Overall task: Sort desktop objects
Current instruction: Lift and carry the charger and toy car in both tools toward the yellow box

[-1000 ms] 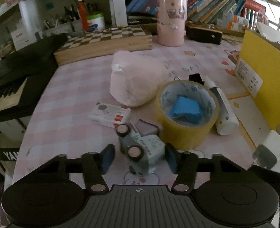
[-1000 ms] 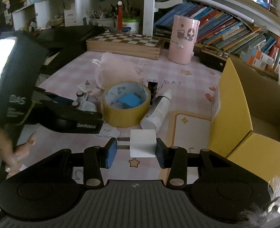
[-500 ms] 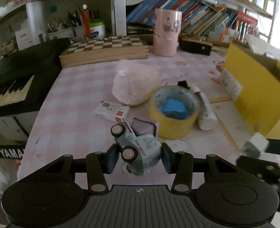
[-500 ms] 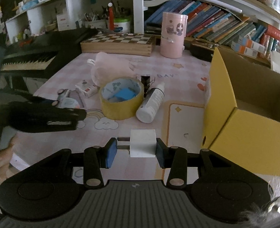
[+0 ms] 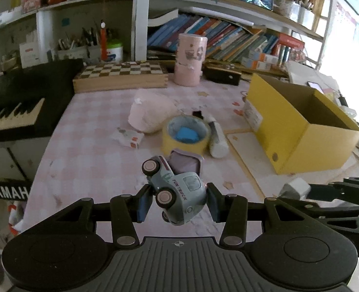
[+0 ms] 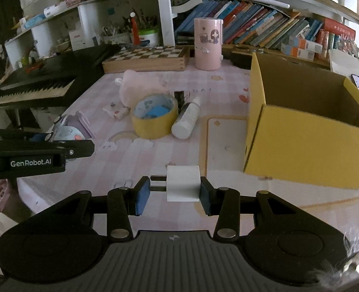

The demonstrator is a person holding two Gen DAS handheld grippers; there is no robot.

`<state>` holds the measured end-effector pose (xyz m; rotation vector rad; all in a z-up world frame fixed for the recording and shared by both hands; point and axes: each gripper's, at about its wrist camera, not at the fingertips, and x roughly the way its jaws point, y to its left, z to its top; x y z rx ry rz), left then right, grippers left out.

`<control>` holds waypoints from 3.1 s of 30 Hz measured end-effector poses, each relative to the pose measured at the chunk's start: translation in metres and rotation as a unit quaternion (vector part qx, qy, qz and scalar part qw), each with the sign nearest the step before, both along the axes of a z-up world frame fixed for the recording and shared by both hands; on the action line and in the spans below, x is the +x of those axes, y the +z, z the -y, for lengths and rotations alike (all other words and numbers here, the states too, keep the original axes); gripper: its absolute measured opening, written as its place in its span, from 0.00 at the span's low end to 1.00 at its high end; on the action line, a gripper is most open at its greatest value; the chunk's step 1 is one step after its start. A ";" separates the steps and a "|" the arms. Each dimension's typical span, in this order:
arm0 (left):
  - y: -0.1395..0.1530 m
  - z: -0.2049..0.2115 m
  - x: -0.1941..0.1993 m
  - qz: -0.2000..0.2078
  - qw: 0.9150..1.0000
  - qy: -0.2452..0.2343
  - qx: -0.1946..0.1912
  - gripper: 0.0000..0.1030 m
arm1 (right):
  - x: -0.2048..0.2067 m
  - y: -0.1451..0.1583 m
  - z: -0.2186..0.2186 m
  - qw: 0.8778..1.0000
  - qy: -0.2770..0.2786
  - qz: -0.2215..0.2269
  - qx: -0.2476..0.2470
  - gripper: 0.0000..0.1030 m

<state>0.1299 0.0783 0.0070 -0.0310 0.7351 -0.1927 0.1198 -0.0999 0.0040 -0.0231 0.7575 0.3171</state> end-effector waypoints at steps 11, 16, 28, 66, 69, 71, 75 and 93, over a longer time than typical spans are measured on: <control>0.003 0.014 -0.056 0.004 1.000 -0.017 -0.008 0.45 | -0.053 -0.001 0.017 1.000 -0.012 -0.003 0.007 0.39; 0.003 0.021 -0.072 0.004 1.000 -0.024 -0.009 0.45 | -0.072 0.000 0.025 1.000 -0.019 -0.001 0.008 0.39; 0.003 0.043 -0.094 -0.002 0.997 -0.075 0.001 0.44 | -0.102 -0.005 0.044 0.998 -0.063 -0.011 0.026 0.39; 0.005 0.093 -0.122 -0.004 0.983 -0.183 -0.001 0.44 | -0.158 0.000 0.082 0.989 -0.145 -0.011 0.021 0.39; 0.006 0.095 -0.121 -0.003 0.982 -0.187 -0.007 0.44 | -0.159 0.002 0.083 0.989 -0.149 -0.011 0.019 0.39; 0.006 0.097 -0.121 -0.001 0.981 -0.191 -0.010 0.44 | -0.160 0.003 0.086 0.988 -0.154 -0.009 0.017 0.39; 0.008 0.104 -0.121 0.003 0.979 -0.204 -0.011 0.44 | -0.162 0.004 0.090 0.986 -0.164 -0.009 0.015 0.39; 0.009 0.121 -0.122 0.008 0.972 -0.235 -0.010 0.44 | -0.169 0.004 0.101 0.983 -0.183 -0.011 0.012 0.39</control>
